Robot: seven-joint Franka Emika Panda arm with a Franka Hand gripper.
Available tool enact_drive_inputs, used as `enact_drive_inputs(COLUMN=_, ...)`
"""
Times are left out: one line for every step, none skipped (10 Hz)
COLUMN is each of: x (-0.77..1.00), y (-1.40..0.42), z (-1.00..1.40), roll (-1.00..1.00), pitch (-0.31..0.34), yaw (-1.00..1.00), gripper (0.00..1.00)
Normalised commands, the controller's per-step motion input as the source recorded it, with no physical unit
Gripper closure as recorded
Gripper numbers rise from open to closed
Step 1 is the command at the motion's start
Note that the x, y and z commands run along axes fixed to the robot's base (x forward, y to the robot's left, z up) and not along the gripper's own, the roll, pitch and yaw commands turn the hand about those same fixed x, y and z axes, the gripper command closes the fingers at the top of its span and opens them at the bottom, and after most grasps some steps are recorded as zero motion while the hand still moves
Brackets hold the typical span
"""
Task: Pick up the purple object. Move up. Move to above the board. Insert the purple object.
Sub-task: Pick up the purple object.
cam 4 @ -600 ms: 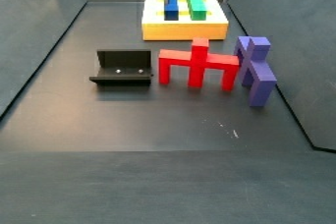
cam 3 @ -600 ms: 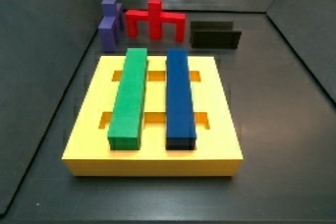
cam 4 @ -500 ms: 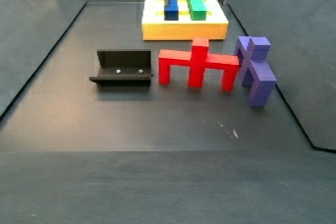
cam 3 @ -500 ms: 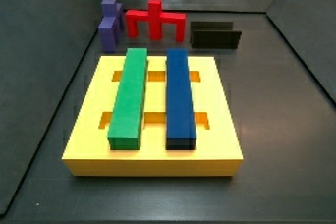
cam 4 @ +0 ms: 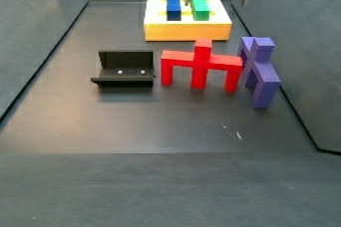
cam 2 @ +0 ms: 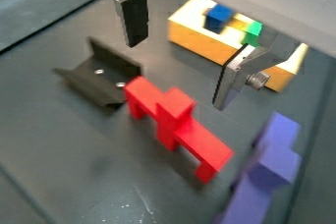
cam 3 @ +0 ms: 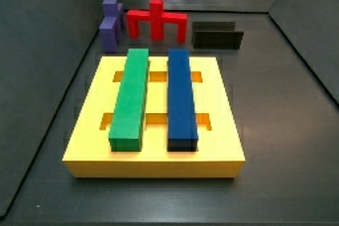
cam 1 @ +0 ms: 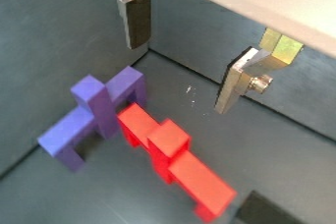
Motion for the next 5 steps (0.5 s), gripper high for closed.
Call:
enact_drive_inputs(x=-0.38, y=0.00, z=0.00, roll=-0.06, pitch=-0.089, yaw=-0.79, gripper=0.00)
enact_drive_inputs(x=-0.32, y=0.00, z=0.00, roll=-0.02, pitch=-0.066, yaw=-0.85, gripper=0.00)
enact_drive_inputs(x=-0.30, y=0.00, z=0.00, roll=-0.02, pitch=-0.057, yaw=-0.87, gripper=0.00)
enact_drive_inputs(x=-0.25, y=0.00, z=-0.02, roll=0.00, pitch=-0.033, yaw=-0.90, gripper=0.00)
enact_drive_inputs(x=-0.23, y=0.00, z=-0.09, roll=0.00, pitch=-0.023, yaw=-0.89, gripper=0.00)
